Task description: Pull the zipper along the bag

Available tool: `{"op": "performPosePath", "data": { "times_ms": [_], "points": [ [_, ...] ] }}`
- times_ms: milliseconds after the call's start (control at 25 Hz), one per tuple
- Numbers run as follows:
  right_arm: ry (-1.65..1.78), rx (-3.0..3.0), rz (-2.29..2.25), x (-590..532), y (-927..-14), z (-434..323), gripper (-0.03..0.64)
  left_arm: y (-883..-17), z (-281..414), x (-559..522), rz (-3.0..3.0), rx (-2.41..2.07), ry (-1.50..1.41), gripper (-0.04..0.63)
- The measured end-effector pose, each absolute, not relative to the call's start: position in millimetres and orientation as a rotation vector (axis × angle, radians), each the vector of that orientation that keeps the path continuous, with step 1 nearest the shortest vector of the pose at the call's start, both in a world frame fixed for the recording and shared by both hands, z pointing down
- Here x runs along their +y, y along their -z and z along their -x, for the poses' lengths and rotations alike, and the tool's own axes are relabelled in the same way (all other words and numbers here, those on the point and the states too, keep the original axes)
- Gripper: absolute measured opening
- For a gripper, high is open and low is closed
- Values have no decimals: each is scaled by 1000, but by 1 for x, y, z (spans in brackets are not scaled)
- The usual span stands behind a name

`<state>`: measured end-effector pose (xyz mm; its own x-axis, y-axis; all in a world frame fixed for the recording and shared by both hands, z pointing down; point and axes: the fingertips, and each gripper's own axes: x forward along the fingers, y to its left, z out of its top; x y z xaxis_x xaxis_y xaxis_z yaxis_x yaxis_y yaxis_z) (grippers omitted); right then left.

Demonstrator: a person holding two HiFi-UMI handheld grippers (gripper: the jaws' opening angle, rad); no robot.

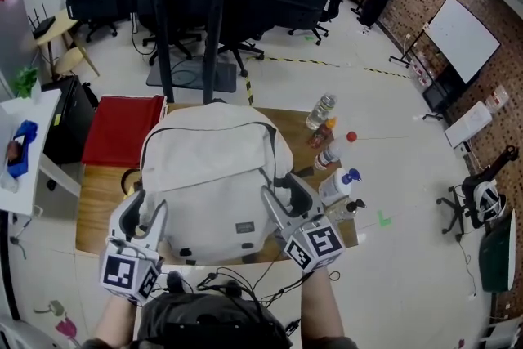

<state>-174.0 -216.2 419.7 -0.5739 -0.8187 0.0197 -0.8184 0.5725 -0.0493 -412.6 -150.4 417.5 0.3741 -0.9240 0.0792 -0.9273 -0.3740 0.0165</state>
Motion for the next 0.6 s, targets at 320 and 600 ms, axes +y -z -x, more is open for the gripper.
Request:
{"op": "performPosePath", "data": {
  "times_ms": [320,600],
  "points": [
    [-77,2698,1356,-186,-381,162,32,-385,378,-139,-2602,-1838,8,80],
    [-152,2726,1299,-178,-381,144,20,-386,329,-142,-2618,-1832,7,18]
  ]
}}
